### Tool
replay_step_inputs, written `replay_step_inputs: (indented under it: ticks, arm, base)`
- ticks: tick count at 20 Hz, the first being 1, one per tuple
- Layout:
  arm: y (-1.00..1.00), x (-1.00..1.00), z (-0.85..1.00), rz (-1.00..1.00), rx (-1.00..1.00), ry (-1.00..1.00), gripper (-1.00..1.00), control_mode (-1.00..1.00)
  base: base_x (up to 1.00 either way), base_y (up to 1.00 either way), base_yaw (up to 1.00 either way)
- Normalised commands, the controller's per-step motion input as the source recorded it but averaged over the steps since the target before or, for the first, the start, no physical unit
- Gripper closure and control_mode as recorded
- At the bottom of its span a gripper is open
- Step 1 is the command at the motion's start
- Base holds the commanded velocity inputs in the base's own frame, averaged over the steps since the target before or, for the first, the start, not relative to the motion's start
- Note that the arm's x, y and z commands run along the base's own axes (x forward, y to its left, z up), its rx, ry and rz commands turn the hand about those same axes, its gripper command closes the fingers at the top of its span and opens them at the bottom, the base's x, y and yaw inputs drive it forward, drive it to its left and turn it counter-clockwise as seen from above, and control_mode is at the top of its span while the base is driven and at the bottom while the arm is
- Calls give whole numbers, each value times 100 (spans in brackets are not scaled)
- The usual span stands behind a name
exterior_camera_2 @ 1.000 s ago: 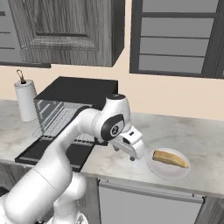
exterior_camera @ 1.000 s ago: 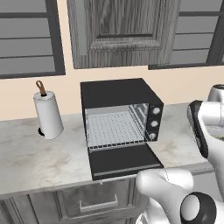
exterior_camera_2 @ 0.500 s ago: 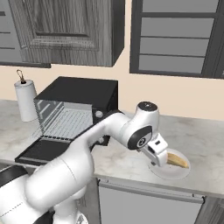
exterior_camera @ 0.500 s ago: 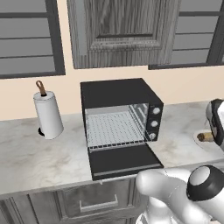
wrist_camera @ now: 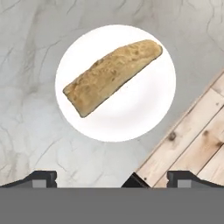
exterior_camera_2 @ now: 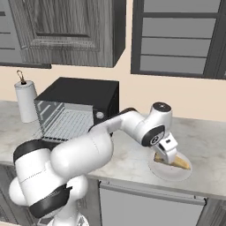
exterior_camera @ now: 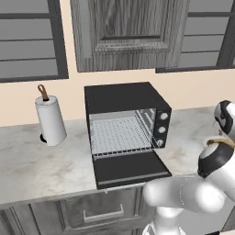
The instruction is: Pull the toaster oven rack outwards. Pick up the baguette from the plate and place it on the toaster oven rack. Close the toaster oven door fully and set the temperature to the lowest setting.
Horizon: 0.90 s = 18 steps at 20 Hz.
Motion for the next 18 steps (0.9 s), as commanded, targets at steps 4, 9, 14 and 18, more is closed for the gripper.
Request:
replay_step_inputs:
  ticks: [4,9,14,18]
  arm:
    - [-57,24,-27,-9,1,0,-100,-100]
    - [-30,38,-25,-5,0,0,-100,-100]
    - [-24,31,-36,-7,2,0,-100,-100]
    - [-5,36,-24,-7,1,0,-100,-100]
  base:
    - [0,0,0]
    - [0,0,0]
    - [0,0,0]
    - [0,0,0]
